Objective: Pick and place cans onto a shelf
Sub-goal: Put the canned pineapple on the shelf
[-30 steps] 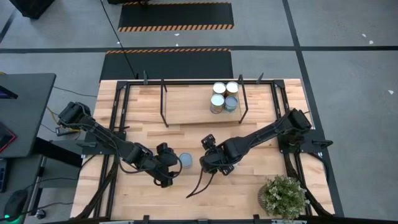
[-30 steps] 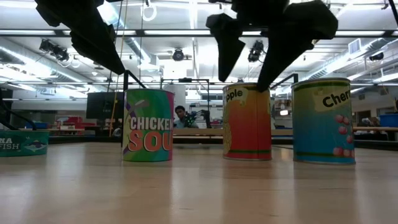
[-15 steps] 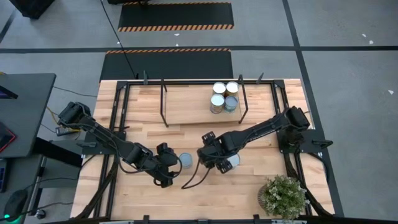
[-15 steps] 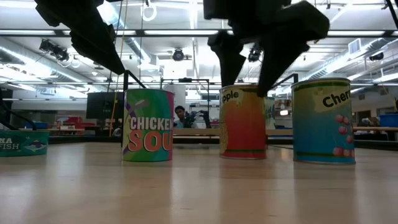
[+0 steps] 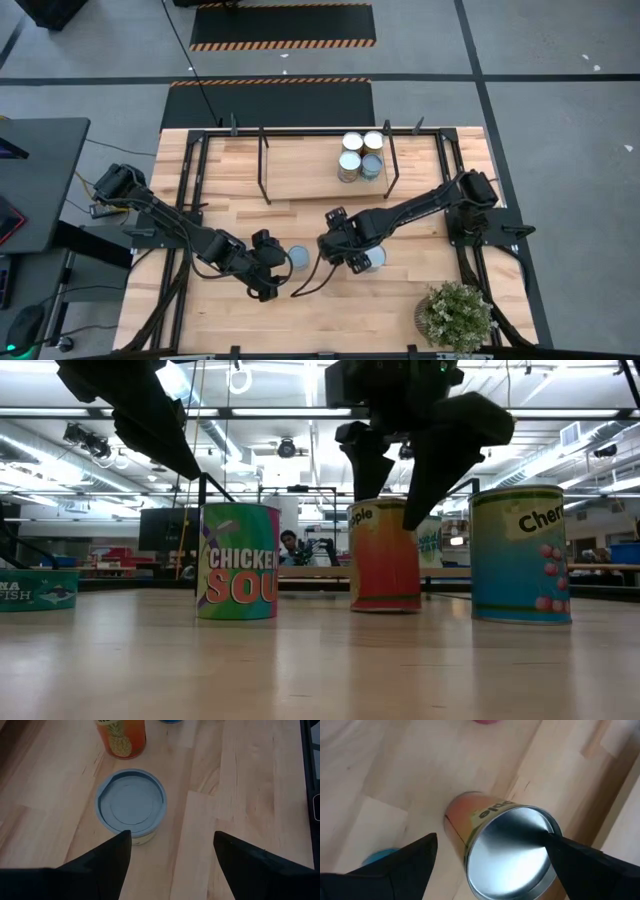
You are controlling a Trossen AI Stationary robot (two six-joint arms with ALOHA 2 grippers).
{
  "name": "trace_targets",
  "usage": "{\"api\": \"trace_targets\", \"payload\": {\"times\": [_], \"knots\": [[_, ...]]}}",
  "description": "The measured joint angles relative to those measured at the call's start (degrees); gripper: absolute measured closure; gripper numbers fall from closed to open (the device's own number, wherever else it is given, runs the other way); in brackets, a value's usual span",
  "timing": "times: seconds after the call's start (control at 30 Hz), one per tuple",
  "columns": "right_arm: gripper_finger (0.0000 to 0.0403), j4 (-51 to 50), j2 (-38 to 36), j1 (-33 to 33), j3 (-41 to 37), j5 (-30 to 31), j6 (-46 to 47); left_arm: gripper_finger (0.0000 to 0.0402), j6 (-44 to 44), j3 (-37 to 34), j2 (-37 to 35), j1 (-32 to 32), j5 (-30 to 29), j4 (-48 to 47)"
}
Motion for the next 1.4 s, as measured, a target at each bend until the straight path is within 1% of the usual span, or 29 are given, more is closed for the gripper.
{"api": "trace_targets", "payload": {"times": [0.1, 0.27, 0.4, 0.5, 0.6, 0.67, 0.8, 0.97, 1.17, 1.4], "knots": [[0.0025, -1.7, 0.2, 1.0, 1.3, 0.0, 1.1, 0.0114, 0.0, 0.0, 0.0, 0.0, 0.0, 0.0], [0.0025, -6.1, 0.2, 3.2, 3.7, 2.7, 1.6, 0.0114, 0.0, 0.0, 0.0, 0.0, 0.0, 0.0], [0.0025, -9.1, 0.2, 4.0, 6.1, 2.8, 3.3, 0.0114, 0.0, 0.0, 0.0, 0.0, 0.0, 0.0], [0.0025, -12.5, 0.1, 2.5, 6.9, 0.9, 7.3, 0.0114, -0.2, 0.0, 0.0, 0.0, 0.0, 0.0], [0.0025, -16.1, 0.2, 0.2, 6.9, 0.2, 10.6, 0.0114, -0.3, 0.0, 0.0, 0.0, 0.0, 0.0], [0.0025, -16.6, 0.1, -1.0, 6.6, -0.2, 11.6, 0.0114, -0.3, 0.0, 0.0, 0.0, 0.0, 0.0], [0.0022, -15.9, 0.1, -3.3, 5.1, -3.1, 11.8, 0.0114, 0.0, 0.0, 0.0, 0.0, 0.0, 0.0], [0.0015, -12.4, 0.1, -5.1, 3.5, -4.3, 11.7, 0.0114, 0.0, 0.0, 0.0, 0.0, 0.0, 0.0], [0.0013, -6.4, 0.1, -5.6, 1.1, -7.7, 11.5, 0.0114, 0.0, 0.0, 0.0, 0.0, 0.0, 0.0], [0.0014, 1.6, 0.1, -5.1, -1.9, -8.3, 11.0, 0.0114, 0.0, 0.0, 0.0, 0.0, 0.0, 0.0]]}}
